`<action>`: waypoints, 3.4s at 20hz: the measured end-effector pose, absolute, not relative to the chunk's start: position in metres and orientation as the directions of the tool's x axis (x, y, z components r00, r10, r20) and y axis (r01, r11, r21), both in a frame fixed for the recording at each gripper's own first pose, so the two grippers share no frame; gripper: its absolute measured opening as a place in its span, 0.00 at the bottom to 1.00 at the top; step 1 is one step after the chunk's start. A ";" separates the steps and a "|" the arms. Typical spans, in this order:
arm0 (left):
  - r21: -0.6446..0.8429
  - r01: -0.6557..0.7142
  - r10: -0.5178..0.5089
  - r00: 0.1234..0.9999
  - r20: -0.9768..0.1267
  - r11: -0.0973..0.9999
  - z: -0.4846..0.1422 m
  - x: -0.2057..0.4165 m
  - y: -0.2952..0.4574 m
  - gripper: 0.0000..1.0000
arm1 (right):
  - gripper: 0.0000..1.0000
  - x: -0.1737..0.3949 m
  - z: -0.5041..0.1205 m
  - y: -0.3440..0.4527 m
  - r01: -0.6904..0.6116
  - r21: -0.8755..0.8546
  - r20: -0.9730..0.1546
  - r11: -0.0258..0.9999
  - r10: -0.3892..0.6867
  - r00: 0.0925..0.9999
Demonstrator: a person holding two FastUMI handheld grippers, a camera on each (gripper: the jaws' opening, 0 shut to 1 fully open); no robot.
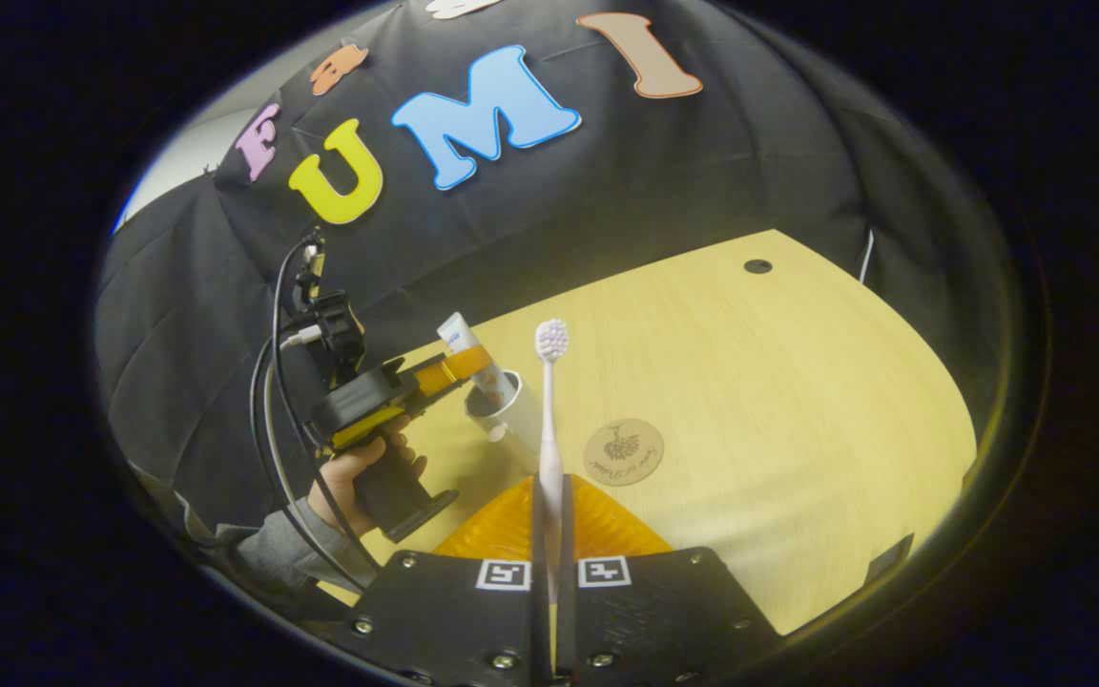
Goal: Put the toothbrush and toothpaste on the desktop into the cup, then pick up the cup and place it on the coaster on the desktop.
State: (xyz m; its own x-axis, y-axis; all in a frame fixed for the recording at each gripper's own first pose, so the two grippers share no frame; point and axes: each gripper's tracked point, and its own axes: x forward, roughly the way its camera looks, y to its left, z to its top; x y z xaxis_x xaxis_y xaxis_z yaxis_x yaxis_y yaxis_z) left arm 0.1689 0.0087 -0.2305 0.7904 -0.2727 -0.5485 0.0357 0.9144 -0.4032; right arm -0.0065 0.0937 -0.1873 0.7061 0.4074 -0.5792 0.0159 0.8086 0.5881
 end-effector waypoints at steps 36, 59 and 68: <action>-0.428 0.027 -0.316 0.715 -0.623 0.903 -0.210 0.070 0.018 0.92 | 0.04 0.187 -0.155 0.176 -0.244 0.593 -0.313 0.767 0.499 0.808; -0.444 0.034 -0.356 0.654 -0.667 0.895 -0.222 0.069 0.006 0.96 | 0.90 0.188 -0.203 0.177 -0.248 0.459 -0.386 0.853 0.444 0.809; -0.439 0.027 -0.361 0.616 -0.701 0.898 -0.230 0.057 -0.010 0.92 | 0.90 0.182 -0.168 0.127 -0.183 0.446 -0.352 0.876 0.360 0.864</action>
State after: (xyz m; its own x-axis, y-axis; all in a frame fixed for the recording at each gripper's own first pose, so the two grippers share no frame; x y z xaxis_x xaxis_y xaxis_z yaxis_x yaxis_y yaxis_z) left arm 0.0567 -0.0098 -0.2303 0.6157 -0.3608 -0.7005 0.0267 0.8980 -0.4391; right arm 0.1817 0.1272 -0.1680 0.8641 0.3597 -0.3521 -0.1830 0.8761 0.4460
